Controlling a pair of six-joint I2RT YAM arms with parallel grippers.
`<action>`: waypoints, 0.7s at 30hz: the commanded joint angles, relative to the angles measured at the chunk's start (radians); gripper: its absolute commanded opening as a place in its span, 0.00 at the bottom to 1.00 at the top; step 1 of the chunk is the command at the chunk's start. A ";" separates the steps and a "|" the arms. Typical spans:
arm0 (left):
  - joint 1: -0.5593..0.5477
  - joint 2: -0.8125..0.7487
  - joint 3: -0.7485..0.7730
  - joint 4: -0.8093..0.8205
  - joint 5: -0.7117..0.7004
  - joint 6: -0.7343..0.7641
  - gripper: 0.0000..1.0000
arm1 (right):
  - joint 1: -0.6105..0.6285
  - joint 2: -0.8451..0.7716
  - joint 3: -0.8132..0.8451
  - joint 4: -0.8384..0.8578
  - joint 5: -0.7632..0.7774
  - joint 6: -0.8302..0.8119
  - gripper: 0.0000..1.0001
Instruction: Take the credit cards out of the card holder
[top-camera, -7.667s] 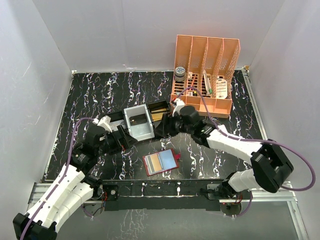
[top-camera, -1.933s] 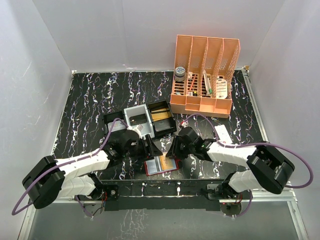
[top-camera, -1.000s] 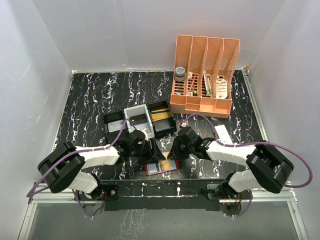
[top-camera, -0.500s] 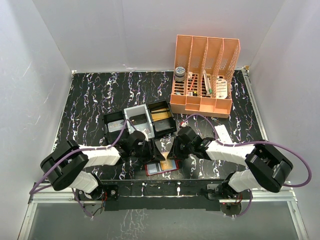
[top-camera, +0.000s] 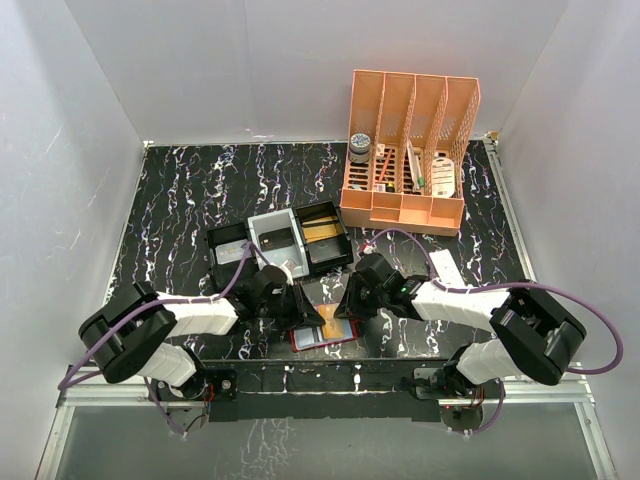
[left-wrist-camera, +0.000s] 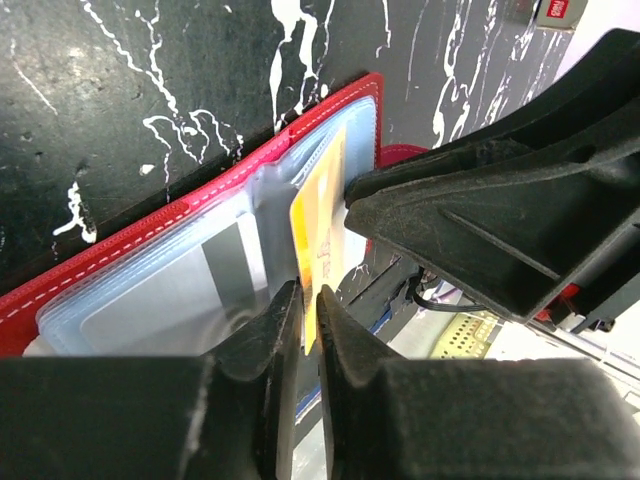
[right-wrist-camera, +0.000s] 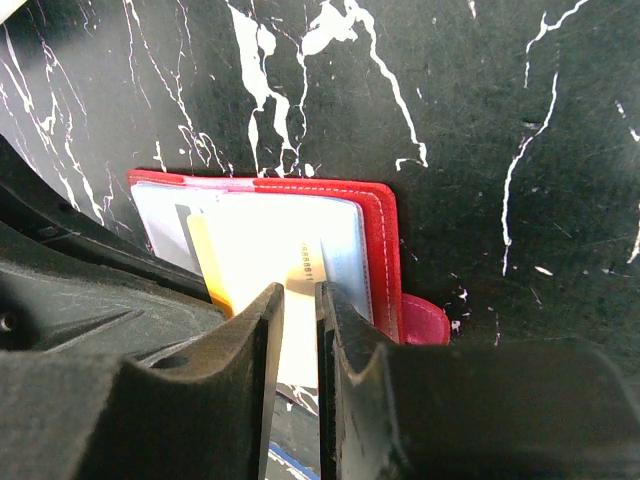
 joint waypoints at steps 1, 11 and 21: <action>-0.003 -0.027 -0.022 0.170 0.024 -0.069 0.06 | -0.003 0.010 -0.020 -0.010 0.030 -0.001 0.18; -0.002 -0.082 -0.012 0.027 -0.004 -0.033 0.00 | -0.003 0.006 -0.017 -0.013 0.040 0.002 0.18; -0.003 -0.158 0.000 -0.136 -0.052 0.018 0.00 | -0.003 0.010 -0.007 -0.010 0.034 -0.001 0.19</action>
